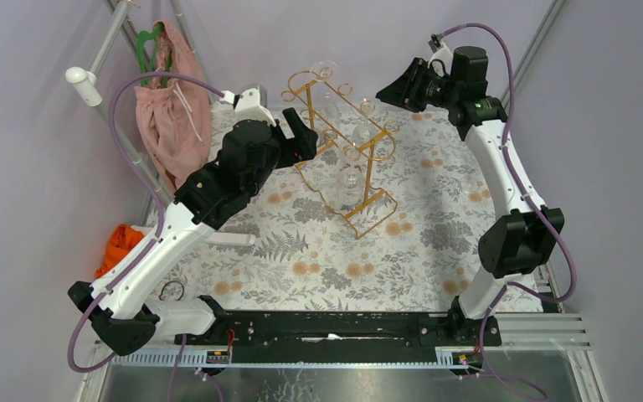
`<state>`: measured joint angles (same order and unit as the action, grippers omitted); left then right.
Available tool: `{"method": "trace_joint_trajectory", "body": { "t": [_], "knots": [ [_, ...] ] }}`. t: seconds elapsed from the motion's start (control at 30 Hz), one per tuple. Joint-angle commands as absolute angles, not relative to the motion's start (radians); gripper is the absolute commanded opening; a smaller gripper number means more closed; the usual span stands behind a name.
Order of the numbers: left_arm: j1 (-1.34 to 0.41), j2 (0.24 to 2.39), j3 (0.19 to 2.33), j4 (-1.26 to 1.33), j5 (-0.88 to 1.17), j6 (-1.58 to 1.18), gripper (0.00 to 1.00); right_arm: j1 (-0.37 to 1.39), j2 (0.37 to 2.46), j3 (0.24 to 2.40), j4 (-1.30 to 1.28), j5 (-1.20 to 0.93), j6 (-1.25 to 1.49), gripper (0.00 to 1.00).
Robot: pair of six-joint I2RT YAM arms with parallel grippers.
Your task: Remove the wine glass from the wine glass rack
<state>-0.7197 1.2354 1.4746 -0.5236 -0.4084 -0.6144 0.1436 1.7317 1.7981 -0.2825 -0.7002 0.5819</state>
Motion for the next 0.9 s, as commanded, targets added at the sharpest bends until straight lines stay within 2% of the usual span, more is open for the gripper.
{"method": "trace_joint_trajectory", "body": {
  "t": [0.0, 0.23, 0.43, 0.5, 0.87],
  "knots": [
    [-0.712, 1.227, 1.471, -0.466, -0.425, -0.602, 0.91, 0.17, 1.724, 1.854, -0.313, -0.722, 0.545, 0.36],
    [-0.712, 1.224, 1.465, -0.467, -0.426, -0.601, 0.91, 0.197, 1.725, 1.836, -0.329, -0.714, 0.523, 0.34],
    [-0.71, 1.223, 1.465, -0.466, -0.423, -0.604, 0.91, 0.198, 1.713, 1.831, -0.339, -0.692, 0.522, 0.26],
    [-0.709, 1.224, 1.464, -0.468, -0.423, -0.605, 0.91, 0.198, 1.71, 1.838, -0.351, -0.675, 0.515, 0.21],
    [-0.71, 1.212, 1.455, -0.467, -0.426, -0.605, 0.91, 0.198, 1.723, 1.878, -0.362, -0.615, 0.528, 0.03]
  ]
}}
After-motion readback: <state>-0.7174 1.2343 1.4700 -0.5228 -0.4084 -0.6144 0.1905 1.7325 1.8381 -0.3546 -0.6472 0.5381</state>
